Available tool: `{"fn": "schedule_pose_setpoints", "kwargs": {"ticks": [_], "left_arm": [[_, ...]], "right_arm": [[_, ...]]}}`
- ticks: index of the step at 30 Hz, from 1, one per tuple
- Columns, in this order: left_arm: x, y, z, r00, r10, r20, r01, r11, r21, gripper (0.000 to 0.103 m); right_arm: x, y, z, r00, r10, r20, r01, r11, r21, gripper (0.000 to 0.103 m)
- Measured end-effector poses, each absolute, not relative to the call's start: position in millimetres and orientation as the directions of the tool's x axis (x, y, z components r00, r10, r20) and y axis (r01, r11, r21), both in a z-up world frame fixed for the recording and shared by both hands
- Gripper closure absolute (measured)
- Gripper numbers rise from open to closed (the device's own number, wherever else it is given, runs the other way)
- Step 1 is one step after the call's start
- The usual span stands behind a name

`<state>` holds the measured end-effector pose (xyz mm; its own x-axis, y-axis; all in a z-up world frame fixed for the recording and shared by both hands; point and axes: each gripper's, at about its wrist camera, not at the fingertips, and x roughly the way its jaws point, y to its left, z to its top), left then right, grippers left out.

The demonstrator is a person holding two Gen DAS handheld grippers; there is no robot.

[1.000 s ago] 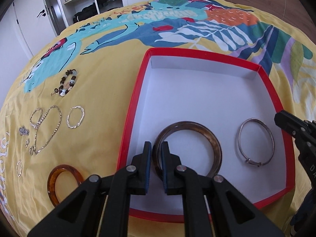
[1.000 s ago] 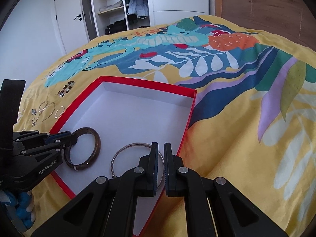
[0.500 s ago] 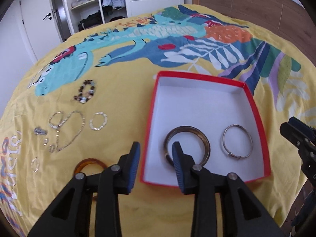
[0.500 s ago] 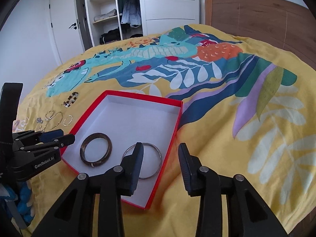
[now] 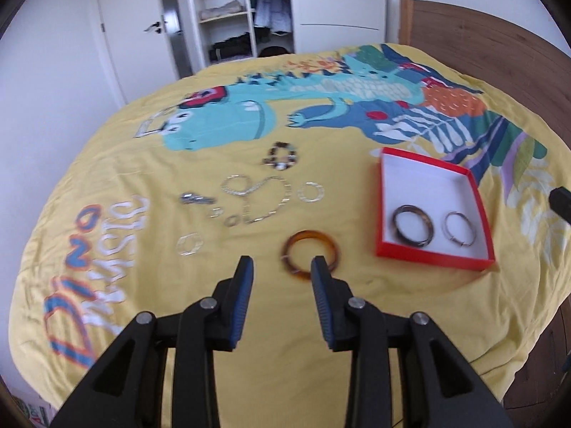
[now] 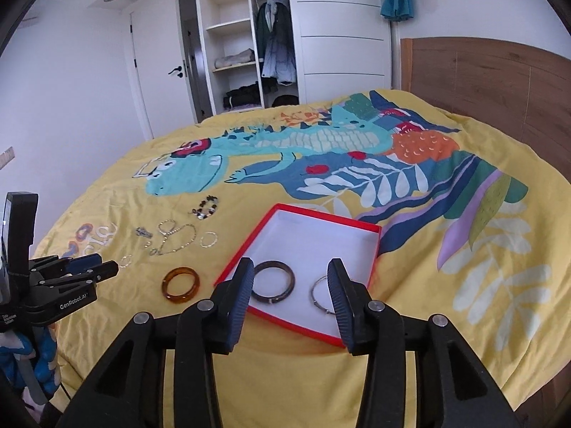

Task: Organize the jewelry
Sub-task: 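Lift both open tools away from the red box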

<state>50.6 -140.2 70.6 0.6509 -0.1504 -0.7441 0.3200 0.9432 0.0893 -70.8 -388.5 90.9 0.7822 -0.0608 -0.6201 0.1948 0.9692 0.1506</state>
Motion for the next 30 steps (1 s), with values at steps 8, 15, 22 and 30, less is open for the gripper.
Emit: {"fn": "schedule_pose_setpoints", "kwargs": {"ticks": [8, 15, 22, 30], "left_arm": [[5, -57, 107, 0.717, -0.033, -0.696, 0.162, 0.979, 0.121, 0.066], [-22, -5, 111, 0.72, -0.011, -0.693, 0.096, 0.992, 0.083, 0.063], [-4, 27, 86, 0.685, 0.022, -0.728, 0.029, 0.998, 0.057, 0.063], [41, 29, 47, 0.646, 0.04, -0.763, -0.002, 0.999, 0.051, 0.063]], "right_arm": [[-92, -336, 120, 0.814, 0.032, -0.58, 0.101, 0.975, 0.196, 0.056], [-103, -291, 126, 0.804, 0.103, -0.586, 0.024, 0.978, 0.205, 0.053], [-78, -269, 100, 0.762, 0.155, -0.628, -0.019, 0.976, 0.218, 0.052], [-27, -257, 47, 0.686, 0.226, -0.692, -0.064, 0.966, 0.252, 0.052]]}}
